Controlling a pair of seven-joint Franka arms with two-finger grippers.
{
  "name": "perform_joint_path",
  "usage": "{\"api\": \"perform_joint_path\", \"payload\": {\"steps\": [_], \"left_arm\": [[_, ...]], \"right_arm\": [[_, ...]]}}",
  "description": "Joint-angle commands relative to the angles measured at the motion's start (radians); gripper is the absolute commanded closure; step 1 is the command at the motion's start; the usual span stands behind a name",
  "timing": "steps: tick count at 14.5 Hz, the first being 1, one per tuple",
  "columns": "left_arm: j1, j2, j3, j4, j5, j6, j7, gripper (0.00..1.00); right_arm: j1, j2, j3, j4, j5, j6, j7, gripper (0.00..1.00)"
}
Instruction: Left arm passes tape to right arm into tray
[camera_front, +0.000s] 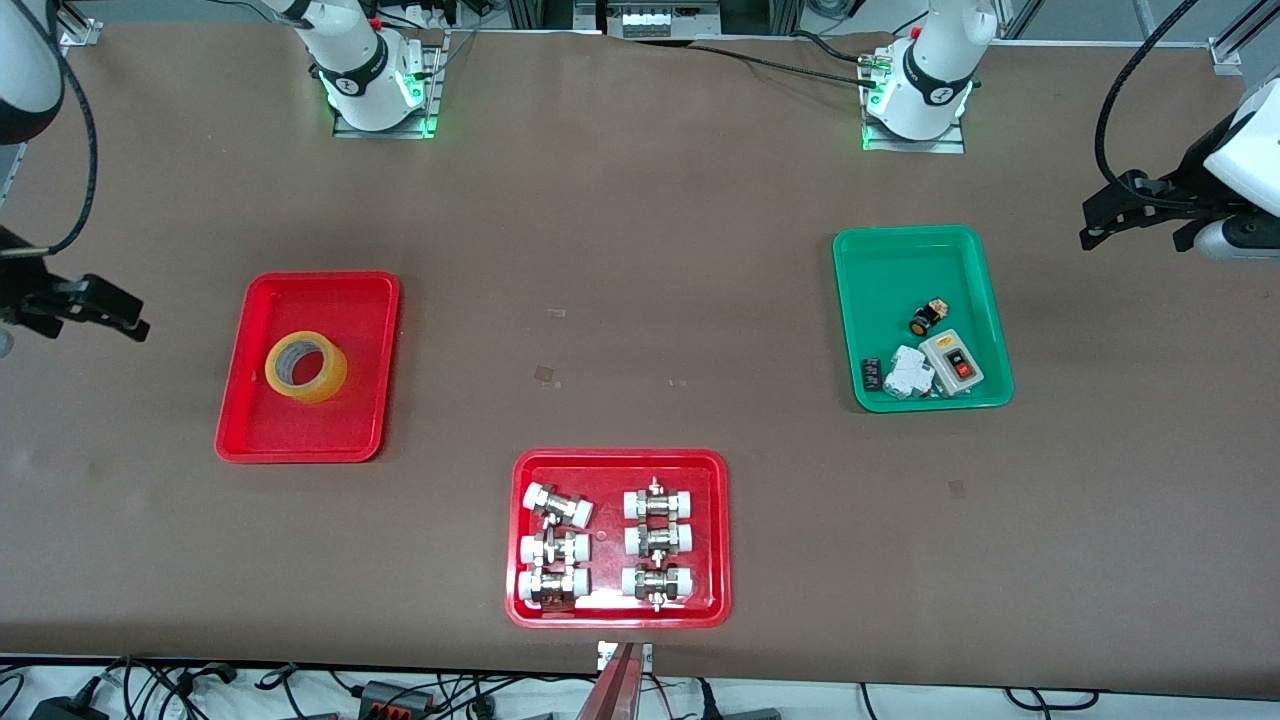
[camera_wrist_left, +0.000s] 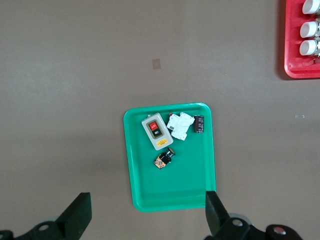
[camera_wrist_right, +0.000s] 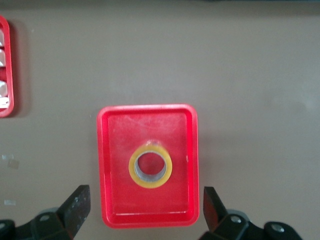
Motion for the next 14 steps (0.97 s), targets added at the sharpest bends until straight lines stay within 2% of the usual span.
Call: {"api": "perform_joint_path", "payload": {"steps": [1, 4, 6, 14], "left_arm": [[0.004, 0.013, -0.006, 0.031, 0.01, -0.024, 0.003, 0.0], [0.004, 0.013, -0.006, 0.031, 0.01, -0.024, 0.003, 0.0], [0.004, 0.013, -0.006, 0.031, 0.01, -0.024, 0.002, 0.0], [0.004, 0.011, -0.006, 0.031, 0.01, -0.026, 0.002, 0.0]], "right_arm": [[0.014, -0.103, -0.008, -0.117, -0.017, 0.0, -0.013, 0.0], [0.016, -0.116, -0.005, -0.104, -0.016, -0.06, -0.011, 0.0], [0.013, -0.101, -0.005, -0.056, -0.005, -0.098, -0.001, 0.0], [0.02, -0.1, -0.005, -0.053, 0.001, -0.103, 0.004, 0.0]]}}
